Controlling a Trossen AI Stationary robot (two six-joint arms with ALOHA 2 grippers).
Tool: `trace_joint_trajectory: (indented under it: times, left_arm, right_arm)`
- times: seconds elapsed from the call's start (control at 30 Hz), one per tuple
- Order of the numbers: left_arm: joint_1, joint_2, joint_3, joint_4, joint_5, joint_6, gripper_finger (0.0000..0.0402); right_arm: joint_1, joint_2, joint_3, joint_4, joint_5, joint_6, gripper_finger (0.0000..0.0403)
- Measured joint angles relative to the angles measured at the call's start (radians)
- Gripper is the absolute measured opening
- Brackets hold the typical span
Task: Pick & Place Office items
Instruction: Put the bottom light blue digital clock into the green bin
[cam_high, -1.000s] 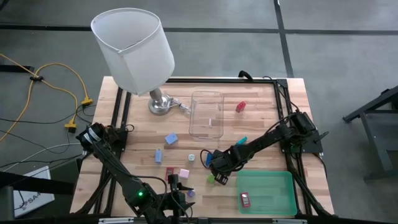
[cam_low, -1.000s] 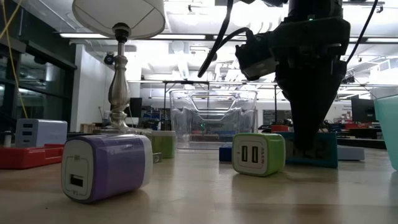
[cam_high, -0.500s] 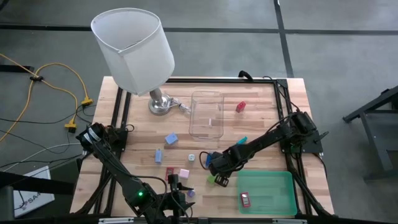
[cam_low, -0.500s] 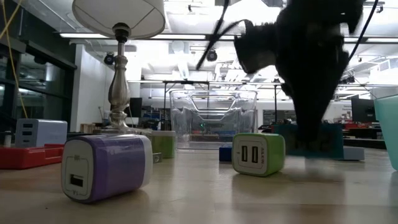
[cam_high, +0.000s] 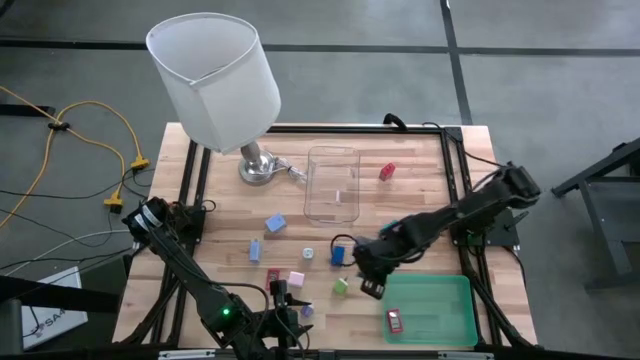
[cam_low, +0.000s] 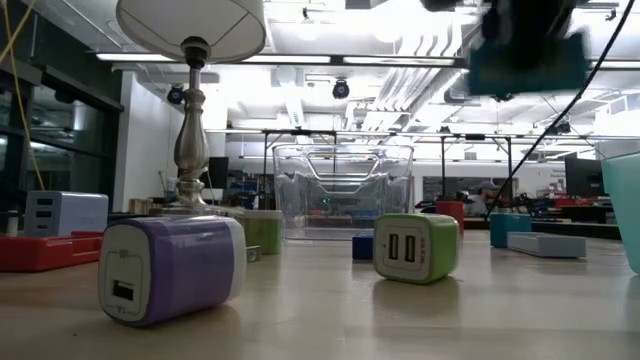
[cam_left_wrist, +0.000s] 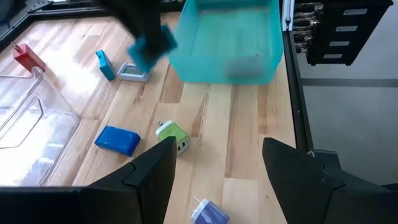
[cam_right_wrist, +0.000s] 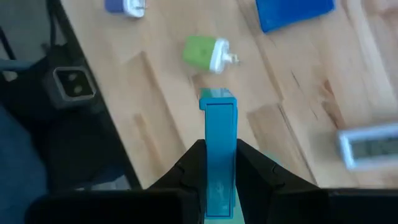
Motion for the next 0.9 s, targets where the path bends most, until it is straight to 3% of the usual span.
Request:
trace_joint_trajectory:
  times: [0.27, 0.6, 0.77, 0.9]
  left_arm:
    - [0.0, 0.0, 0.0, -0.008, 0.0, -0.024, 0.023]
    - [0.0, 0.0, 0.0, -0.008, 0.0, -0.027, 0.023]
    - [0.0, 0.0, 0.0, -0.008, 0.0, -0.027, 0.023]
    - [0.0, 0.0, 0.0, -0.008, 0.0, -0.027, 0.023]
  right_arm:
    - [0.148, -0.108, 0.001, -0.039, 0.062, 0.159, 0.0053]
    - [0.335, -0.07, -0.006, -0.129, 0.135, 0.382, 0.0053]
    - [0.389, -0.055, -0.097, -0.102, 0.128, 0.478, 0.0053]
    - [0.394, -0.055, -0.201, 0.016, 0.088, 0.51, 0.0053]
